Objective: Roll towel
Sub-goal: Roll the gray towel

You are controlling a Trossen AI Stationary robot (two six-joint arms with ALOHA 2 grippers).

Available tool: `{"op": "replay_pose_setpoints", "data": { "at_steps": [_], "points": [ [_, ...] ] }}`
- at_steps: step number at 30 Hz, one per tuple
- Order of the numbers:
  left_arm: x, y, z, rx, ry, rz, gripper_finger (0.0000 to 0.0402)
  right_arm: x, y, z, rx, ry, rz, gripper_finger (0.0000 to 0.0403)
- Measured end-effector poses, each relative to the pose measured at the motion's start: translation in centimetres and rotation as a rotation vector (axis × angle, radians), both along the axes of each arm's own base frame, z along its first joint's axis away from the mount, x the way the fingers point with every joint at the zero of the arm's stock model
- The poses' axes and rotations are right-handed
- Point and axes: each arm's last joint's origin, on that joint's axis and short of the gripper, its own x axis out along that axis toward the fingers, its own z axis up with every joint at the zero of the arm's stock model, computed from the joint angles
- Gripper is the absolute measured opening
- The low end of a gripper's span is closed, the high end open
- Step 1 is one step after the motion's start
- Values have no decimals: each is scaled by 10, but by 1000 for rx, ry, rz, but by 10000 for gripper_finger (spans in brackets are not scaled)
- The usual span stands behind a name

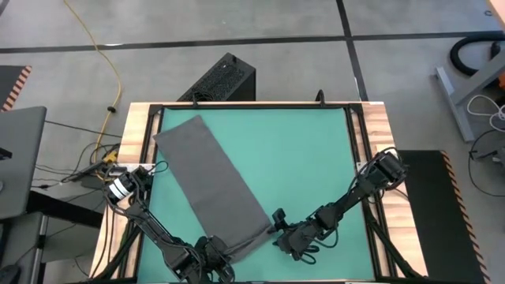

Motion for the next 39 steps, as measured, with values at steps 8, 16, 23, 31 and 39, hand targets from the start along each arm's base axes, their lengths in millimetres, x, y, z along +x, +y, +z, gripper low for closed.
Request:
{"op": "replay_pose_setpoints", "data": {
  "at_steps": [8, 16, 23, 31, 39],
  "points": [
    [1, -2, 1, -8, -16, -14, 53, 12, -11, -14, -5, 11, -22, 237],
    [3, -7, 16, -10, 4, -120, 124, 16, -17, -21, 37, 36, -43, 160],
    [-9, 0, 51, 59, -79, -95, 136, 19, -23, -21, 62, 40, -108, 60],
    [6, -15, 55, 268, -312, -212, 133, 18, -30, -12, 274, 157, -172, 26],
    [31, -5, 22, 384, -254, -250, 133, 14, -43, -2, 602, 447, -160, 30]
  ]
}}
